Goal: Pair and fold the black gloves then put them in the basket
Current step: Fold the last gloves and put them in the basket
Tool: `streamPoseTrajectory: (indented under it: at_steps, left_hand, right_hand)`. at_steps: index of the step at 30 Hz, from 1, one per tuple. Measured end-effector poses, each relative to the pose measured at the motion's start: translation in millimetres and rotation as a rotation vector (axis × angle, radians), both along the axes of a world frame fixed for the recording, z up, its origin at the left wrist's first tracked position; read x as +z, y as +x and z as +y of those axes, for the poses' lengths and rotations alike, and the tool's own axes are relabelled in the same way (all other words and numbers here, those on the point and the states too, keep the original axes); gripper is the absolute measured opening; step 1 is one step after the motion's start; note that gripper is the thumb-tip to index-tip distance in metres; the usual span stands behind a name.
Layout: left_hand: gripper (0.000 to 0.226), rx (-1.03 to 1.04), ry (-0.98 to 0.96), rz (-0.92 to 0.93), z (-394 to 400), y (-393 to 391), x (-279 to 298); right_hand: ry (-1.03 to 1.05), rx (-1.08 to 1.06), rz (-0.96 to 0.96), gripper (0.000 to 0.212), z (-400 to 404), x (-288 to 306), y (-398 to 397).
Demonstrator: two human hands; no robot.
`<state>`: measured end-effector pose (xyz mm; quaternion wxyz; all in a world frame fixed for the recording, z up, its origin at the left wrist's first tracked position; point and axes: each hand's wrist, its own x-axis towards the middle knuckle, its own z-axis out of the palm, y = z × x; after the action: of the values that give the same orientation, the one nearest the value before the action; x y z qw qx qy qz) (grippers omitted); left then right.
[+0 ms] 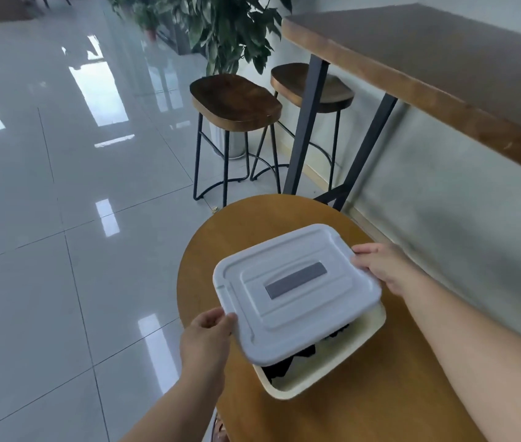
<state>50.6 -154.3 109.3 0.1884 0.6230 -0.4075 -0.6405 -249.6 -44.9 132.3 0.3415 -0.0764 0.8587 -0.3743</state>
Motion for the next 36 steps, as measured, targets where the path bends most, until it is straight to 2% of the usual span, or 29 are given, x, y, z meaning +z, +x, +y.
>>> streamPoseTrajectory:
  at_steps: [2, 12, 22, 36]
  left_hand:
    - [0.009, -0.007, -0.037, -0.069, 11.6, 2.1, -3.8]
    - [0.013, -0.059, -0.046, -0.184, 42.8, 6.7, -24.2]
    - [0.011, -0.085, -0.037, -0.200, 48.1, 1.6, -34.7]
    - [0.012, -0.112, -0.038, -0.175, 43.6, 0.2, -42.9]
  right_hand:
    - [-0.002, -0.009, 0.028, 0.035, 8.3, -2.4, 9.8]
    - [0.032, -0.028, 0.134, 0.035, 26.6, -24.1, 28.8]
    - [0.127, 0.086, 0.300, 0.033, 30.0, -28.0, 32.7]
    - [0.146, 0.082, 0.277, 0.034, 26.1, -37.9, 28.1]
